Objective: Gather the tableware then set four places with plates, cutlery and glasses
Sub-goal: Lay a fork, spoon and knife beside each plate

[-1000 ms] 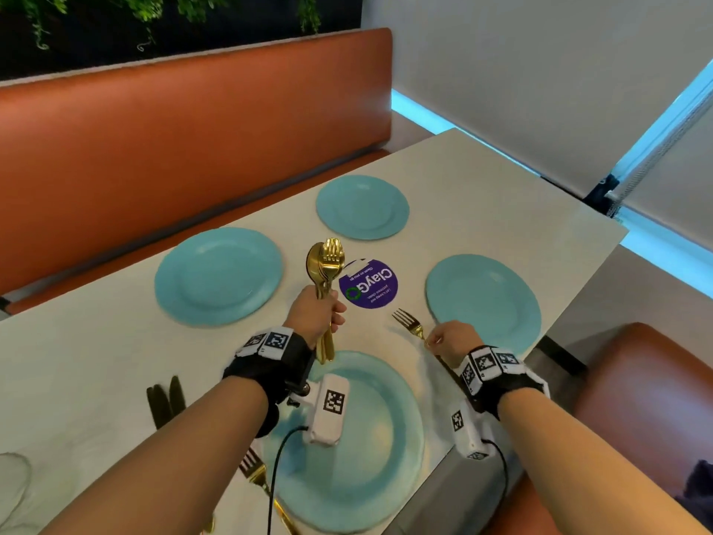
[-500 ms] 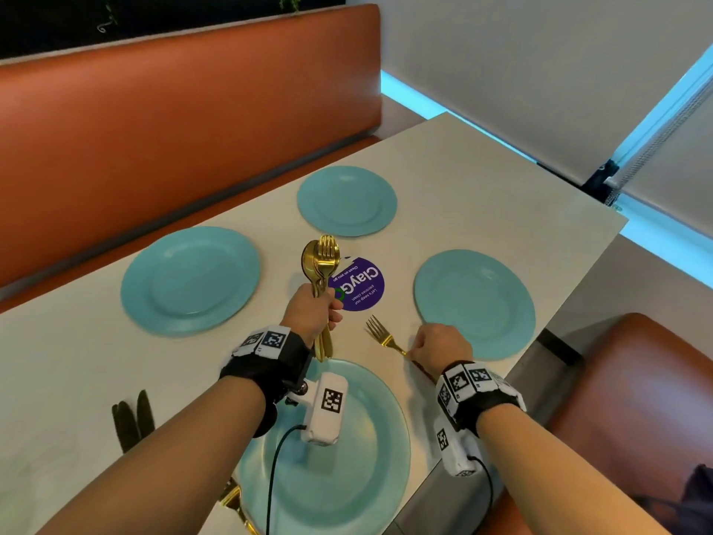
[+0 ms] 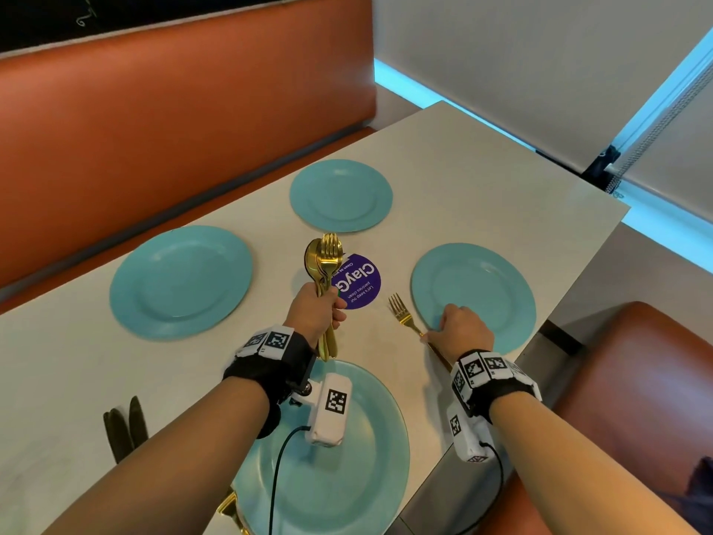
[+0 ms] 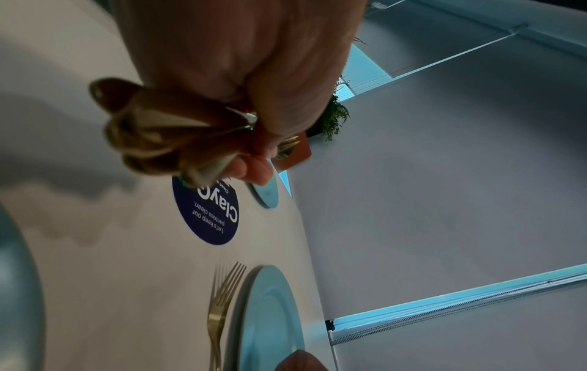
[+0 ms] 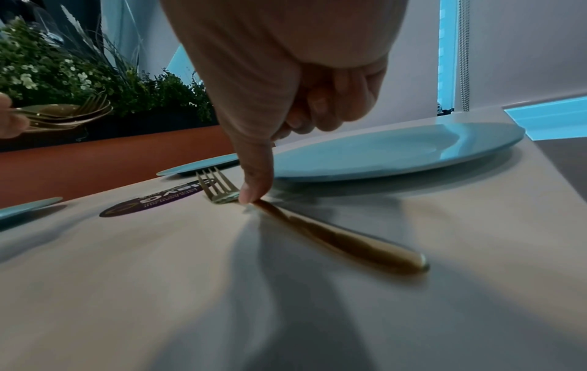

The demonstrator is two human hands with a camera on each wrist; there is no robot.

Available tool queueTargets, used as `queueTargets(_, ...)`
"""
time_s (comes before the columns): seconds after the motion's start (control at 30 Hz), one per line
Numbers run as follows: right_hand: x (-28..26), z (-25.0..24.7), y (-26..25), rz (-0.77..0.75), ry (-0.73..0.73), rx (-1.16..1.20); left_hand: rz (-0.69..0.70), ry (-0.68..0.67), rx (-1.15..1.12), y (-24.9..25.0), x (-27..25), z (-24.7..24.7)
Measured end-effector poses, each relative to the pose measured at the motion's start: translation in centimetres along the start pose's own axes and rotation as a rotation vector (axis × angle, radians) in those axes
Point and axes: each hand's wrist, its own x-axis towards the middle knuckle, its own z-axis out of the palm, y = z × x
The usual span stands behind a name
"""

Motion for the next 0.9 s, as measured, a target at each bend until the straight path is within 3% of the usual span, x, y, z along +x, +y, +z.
queueTargets(0.3, -0.8, 0.0, 0.5, -0.182, -0.041, -0.101, 0.010, 0.010, 0.013, -0.2, 0.4, 0.2)
queueTargets(0.9, -1.4, 1.2, 0.9, -0.051, -0.022, -0.032, 0.017, -0.009, -0.022, -0.6, 0.5, 0.8)
